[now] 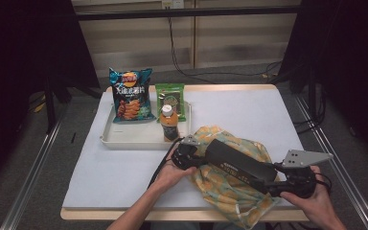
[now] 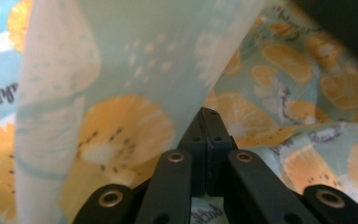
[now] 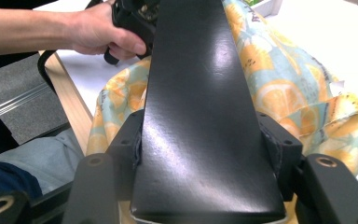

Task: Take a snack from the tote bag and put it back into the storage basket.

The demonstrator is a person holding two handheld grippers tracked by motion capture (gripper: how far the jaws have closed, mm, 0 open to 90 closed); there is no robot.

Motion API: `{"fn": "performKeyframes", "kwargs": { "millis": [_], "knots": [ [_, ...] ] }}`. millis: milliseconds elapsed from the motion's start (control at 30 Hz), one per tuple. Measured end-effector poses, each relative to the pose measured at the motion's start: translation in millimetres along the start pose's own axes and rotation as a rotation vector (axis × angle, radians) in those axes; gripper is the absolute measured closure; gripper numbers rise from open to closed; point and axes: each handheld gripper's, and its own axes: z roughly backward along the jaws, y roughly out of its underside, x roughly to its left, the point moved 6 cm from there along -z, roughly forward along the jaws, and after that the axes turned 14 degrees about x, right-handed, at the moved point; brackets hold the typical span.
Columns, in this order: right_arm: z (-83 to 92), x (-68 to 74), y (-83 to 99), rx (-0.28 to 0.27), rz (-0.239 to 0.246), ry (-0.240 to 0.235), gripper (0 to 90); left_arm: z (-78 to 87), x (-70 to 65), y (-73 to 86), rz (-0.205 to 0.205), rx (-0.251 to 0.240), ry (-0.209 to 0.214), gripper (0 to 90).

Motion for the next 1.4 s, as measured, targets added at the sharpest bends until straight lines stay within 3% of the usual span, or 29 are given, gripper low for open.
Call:
{"fn": "performKeyframes", "kwargs": {
  "millis": [133,267,433,567,867,1033,1100,1200,1300,1400],
  "knots": [
    [5.4,-2.7,-5.3,-0.025,-0.005,0.003,43.3,-1.4,-1.9,0.5,-0.013,-0.008,0.006,88.7],
    [8.7,-6.5,-10.4,-0.033,-0.004,0.018,43.3,5.5,-7.2,-1.1,-0.053,-0.018,0.018,81.3],
    [5.3,-16.4,-13.7,-0.022,-0.015,0.037,43.3,20.9,-14.3,-2.6,-0.089,-0.036,0.012,64.8],
    [-0.1,-22.3,-13.8,-0.014,-0.023,0.043,43.3,34.2,-17.1,-1.8,-0.09,-0.063,0.001,48.0],
    [-10.5,-31.1,-5.2,0.012,-0.043,0.057,43.3,65.5,-21.2,12.8,-0.136,-0.129,0.013,33.5],
    [-7.1,-28.7,-12.1,-0.011,-0.021,0.046,43.3,72.6,-19.3,17.3,-0.149,-0.145,0.034,27.3],
    [-5.1,-25.3,-16.7,-0.024,-0.003,0.035,43.2,79.1,-15.0,20.6,-0.161,-0.155,0.01,24.2],
    [-3.9,-21.4,-21.5,-0.034,0.017,0.018,43.2,85.4,-14.4,22.6,-0.17,-0.158,0.023,24.1],
    [-4.8,-14.9,-30.6,-0.038,0.058,-0.006,43.2,101.7,-17.2,23.8,-0.206,-0.179,0.038,23.0],
    [-9.3,-10.9,-35.8,-0.035,0.082,-0.024,43.2,114.1,-15.4,23.9,-0.19,-0.188,0.061,23.0]
  ]
}}
